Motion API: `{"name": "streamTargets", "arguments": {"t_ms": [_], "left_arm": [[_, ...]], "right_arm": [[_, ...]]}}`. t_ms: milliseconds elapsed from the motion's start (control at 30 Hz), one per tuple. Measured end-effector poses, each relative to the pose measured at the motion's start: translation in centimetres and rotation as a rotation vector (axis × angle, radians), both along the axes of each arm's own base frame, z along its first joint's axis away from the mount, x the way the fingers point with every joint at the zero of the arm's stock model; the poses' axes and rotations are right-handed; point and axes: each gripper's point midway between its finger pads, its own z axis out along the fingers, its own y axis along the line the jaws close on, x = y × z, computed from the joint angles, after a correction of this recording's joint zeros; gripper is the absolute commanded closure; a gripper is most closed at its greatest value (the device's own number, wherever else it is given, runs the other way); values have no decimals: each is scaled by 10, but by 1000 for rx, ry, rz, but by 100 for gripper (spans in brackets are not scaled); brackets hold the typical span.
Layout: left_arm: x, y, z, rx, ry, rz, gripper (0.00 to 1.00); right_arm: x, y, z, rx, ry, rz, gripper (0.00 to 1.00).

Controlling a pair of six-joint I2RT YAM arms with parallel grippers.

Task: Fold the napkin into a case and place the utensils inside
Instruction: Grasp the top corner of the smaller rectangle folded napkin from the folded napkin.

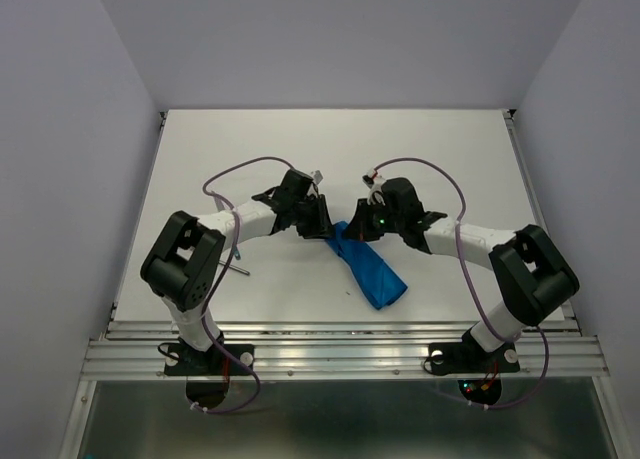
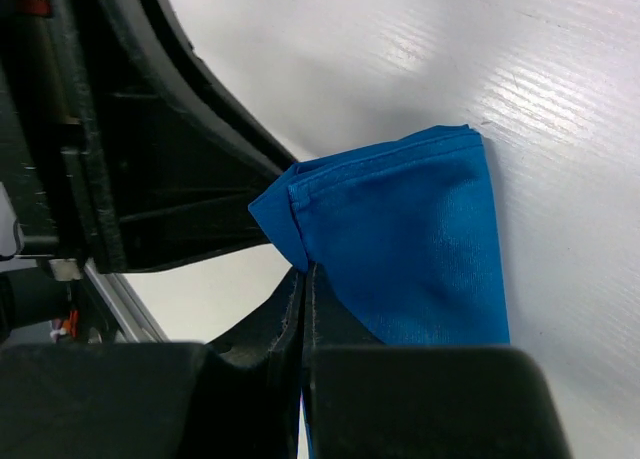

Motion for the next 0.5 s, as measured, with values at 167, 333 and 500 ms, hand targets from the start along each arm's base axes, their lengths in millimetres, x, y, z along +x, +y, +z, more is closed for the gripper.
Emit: {"name": "streamTargets", "arguments": {"t_ms": [167, 333, 500], "left_arm": [[5, -8, -12, 60, -28, -9, 61], [6, -10, -15, 104, -65, -12, 59], [10, -11, -14, 117, -90, -15, 59]], "right_arm": [[1, -3, 2, 19, 15, 7, 99], [4, -11, 3, 37, 34, 5, 99], [5, -12, -2, 18, 67, 30, 99]]}}
